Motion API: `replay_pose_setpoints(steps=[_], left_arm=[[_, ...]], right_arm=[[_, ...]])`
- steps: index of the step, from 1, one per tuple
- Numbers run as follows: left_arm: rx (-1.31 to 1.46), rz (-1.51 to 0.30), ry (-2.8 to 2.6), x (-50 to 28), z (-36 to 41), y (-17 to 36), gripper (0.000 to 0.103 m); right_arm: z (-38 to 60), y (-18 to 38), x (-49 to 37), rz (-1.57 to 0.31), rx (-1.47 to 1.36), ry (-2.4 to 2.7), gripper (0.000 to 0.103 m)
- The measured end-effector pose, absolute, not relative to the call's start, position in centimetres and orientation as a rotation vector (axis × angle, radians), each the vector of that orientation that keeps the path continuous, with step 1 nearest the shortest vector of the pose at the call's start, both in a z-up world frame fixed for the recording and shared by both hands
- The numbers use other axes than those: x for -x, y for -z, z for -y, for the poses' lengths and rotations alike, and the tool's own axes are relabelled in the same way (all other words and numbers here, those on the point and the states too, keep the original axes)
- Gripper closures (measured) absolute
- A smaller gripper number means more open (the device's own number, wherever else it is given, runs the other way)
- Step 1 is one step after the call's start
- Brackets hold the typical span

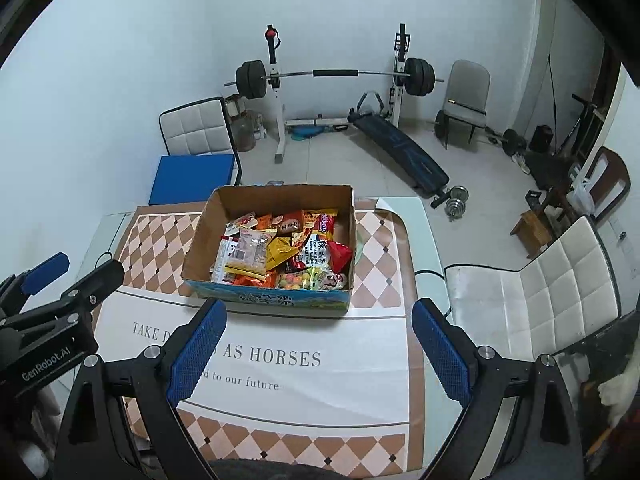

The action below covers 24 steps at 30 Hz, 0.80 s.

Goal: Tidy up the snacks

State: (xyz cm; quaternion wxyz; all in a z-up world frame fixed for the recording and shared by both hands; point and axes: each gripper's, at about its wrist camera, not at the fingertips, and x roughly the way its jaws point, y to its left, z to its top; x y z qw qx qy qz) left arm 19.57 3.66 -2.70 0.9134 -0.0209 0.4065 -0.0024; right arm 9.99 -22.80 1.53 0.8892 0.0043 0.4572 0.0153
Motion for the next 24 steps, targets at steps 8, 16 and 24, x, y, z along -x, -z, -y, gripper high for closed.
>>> replay_pose_setpoints(steps=[8,16,24], left_arm=[[0.036,-0.820,0.001,-19.6,-3.9,3.0,0.013],[0.016,-0.807,-0.006,-21.2,-4.3,4.1,0.001],[0.017,-0.822,-0.033,-23.0,-4.8,5.3,0.001]], right_arm=[[22.9,-1.8,-10.2,-0.921,-0.003,0.015,0.002],[23.0,-0.5,-12.4,-0.897,0.005,0.071,0.001],[23.2,1.2,-14.5,-0.918,-0.001,0.095,0.001]])
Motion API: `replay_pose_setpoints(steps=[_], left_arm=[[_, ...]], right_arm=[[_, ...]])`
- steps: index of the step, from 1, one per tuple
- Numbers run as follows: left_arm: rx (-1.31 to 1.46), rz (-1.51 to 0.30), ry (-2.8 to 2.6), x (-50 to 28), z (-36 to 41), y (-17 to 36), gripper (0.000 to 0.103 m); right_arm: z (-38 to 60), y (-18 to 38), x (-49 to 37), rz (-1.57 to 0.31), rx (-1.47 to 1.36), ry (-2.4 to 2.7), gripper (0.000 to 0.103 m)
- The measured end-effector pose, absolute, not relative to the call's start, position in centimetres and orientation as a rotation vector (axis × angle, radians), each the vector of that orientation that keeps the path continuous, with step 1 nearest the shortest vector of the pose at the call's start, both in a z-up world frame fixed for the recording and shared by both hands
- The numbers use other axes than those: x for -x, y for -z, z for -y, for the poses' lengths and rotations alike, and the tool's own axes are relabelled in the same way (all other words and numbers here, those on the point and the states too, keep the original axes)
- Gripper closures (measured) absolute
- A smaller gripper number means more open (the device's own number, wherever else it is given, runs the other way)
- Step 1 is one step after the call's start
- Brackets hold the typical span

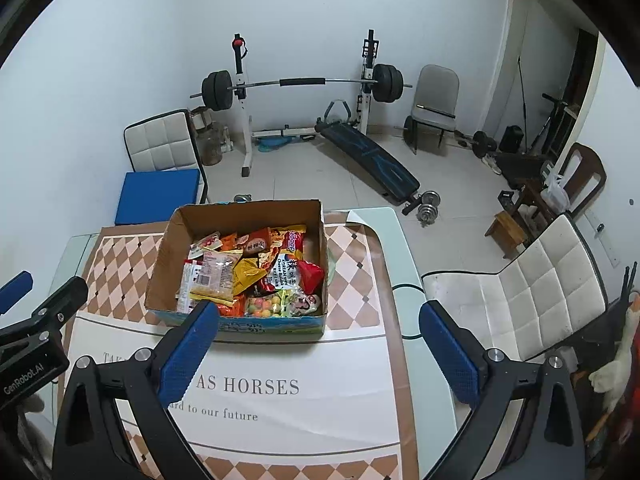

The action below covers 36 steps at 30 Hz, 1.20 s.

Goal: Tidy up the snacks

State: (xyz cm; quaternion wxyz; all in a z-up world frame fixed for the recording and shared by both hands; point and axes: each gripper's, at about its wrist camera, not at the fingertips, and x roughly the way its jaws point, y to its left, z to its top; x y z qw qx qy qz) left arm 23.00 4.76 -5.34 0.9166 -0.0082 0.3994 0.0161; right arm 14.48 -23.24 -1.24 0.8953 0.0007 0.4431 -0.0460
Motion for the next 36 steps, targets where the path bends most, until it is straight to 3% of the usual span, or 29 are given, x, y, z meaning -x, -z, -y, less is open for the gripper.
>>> replay_pose_setpoints(steps=[36], left_arm=[[0.024,-0.849,-0.023,-24.0,-4.2,6.2,0.001]], right_arm=[[23.1,2.5,-15.6,-0.941,-0.004,0.065,0.001]])
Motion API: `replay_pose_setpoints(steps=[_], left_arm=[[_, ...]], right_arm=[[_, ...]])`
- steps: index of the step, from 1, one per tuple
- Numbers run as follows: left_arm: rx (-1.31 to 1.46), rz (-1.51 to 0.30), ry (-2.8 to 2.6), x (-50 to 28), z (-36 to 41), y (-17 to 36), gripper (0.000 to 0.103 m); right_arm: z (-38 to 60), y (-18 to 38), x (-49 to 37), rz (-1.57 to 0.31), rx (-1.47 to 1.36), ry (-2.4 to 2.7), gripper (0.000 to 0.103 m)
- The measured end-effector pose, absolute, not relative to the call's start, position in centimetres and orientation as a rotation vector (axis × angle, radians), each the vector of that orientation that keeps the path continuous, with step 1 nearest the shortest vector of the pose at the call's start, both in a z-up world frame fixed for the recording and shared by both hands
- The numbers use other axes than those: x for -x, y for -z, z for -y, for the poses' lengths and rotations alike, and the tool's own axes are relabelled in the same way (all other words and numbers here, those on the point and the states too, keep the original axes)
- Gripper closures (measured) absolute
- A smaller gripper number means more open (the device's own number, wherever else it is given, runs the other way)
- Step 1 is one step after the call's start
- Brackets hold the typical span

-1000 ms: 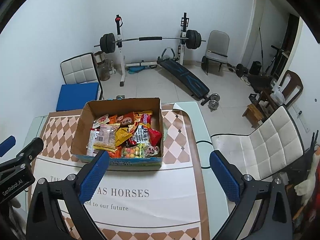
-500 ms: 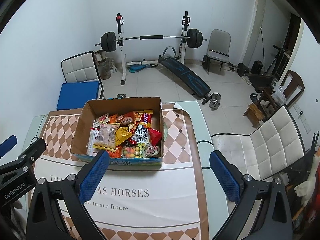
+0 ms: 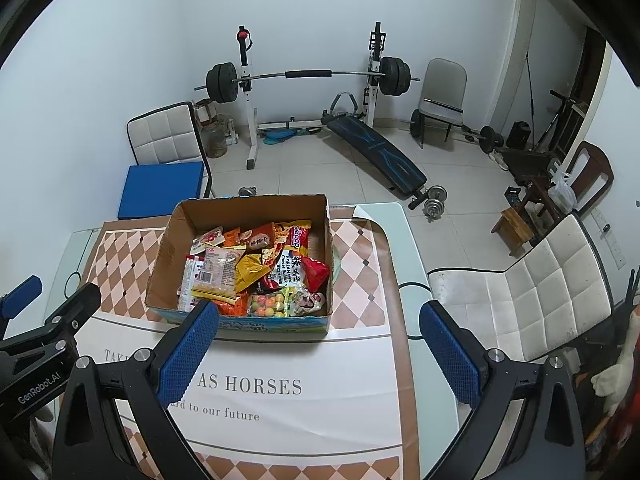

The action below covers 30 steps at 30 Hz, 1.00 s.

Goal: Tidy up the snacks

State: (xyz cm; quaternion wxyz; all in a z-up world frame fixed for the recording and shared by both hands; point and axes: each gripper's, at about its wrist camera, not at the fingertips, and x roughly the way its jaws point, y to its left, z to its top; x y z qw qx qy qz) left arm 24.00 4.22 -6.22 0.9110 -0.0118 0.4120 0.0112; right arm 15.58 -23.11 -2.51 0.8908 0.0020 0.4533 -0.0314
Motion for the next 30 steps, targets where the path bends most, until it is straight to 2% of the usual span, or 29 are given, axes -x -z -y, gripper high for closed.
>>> replay_pose_setpoints(steps=[30], left_arm=[[0.028,-0.828,-0.013,-24.0,-4.2,5.1,0.001]], right_arm=[[23.0,2.3,-15.8,-0.937,-0.001,0.049,0.001]])
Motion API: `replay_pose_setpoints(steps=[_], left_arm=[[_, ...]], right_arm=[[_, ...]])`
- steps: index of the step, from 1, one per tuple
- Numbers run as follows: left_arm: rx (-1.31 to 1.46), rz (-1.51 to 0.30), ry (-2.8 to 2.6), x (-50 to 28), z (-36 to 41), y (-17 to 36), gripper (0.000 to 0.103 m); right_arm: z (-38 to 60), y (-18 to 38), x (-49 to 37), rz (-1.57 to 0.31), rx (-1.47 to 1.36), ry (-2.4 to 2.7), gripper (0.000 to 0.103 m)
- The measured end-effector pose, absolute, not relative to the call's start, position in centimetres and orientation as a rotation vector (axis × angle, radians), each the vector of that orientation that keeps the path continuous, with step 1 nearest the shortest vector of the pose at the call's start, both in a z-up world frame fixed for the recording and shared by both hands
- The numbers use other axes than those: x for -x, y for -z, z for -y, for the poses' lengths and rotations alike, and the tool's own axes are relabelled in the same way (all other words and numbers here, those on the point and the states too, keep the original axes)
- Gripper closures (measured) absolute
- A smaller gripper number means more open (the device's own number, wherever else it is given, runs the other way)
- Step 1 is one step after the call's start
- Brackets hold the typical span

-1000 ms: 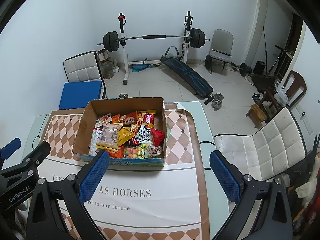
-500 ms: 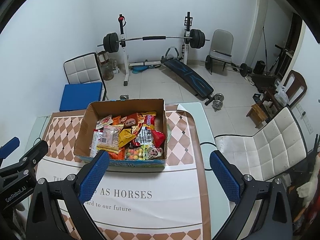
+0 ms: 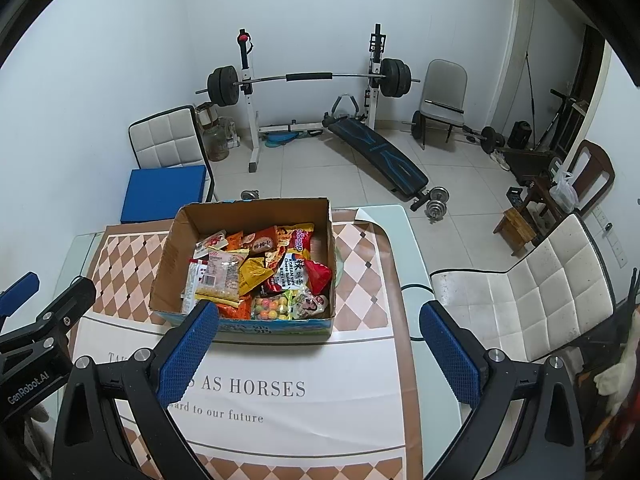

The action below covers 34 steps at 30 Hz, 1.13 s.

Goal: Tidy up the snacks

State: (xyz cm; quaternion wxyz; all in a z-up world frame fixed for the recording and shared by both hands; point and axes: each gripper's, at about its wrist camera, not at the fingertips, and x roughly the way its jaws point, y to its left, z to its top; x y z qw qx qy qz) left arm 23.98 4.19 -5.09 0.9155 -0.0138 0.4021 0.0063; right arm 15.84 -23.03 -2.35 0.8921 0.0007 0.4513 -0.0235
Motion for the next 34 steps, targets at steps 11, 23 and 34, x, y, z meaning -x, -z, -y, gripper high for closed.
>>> replay_pose_setpoints(steps=[11,23,34], left_arm=[[0.030,-0.823,-0.011,-24.0,-3.9,4.5,0.001],[0.030,-0.821,-0.012,-24.0,-3.8,4.3,0.001],[0.013,-0.800,-0.012,-24.2,-3.0,3.6,0.001]], right_arm=[[22.9,2.3,-15.9,-0.936,-0.001,0.050,0.001],[22.8,2.3,-16.0,-0.939,-0.006,0.049,0.001],[22.6,2.2,-16.1,-0.937,-0.007,0.047,0.001]])
